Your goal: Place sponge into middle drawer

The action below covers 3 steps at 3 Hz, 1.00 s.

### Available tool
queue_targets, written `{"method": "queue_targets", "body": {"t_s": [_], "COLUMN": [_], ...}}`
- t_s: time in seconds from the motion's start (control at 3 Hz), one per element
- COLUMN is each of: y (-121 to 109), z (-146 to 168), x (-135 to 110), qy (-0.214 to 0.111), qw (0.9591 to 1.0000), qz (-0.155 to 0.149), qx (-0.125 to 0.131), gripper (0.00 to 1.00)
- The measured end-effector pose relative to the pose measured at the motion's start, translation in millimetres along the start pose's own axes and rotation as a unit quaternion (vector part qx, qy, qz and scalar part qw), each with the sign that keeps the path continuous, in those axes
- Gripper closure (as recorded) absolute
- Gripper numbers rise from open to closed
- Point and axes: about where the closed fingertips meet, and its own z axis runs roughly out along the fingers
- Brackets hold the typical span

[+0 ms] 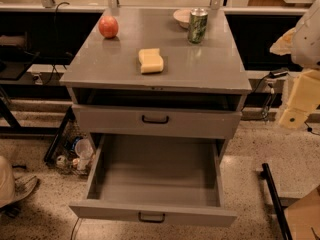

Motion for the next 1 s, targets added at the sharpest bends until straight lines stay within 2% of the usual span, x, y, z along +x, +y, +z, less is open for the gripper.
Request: {"method": "queue_targets", "body": {"t_s": [0.33,0.67,1.0], "y": [-0.1,-37.5,-86.8], "z": [0.0,12.5,34.0], "x": [0.0,-16.2,-42.7], "qy": [0.0,-0.067,-0.134], "qw": [1.0,0.9963,0.9839], "qz": [0.0,0.049,0.108], "qx": [0.0,0.026,0.051], "gripper": [0.0,0.0,0.0]}}
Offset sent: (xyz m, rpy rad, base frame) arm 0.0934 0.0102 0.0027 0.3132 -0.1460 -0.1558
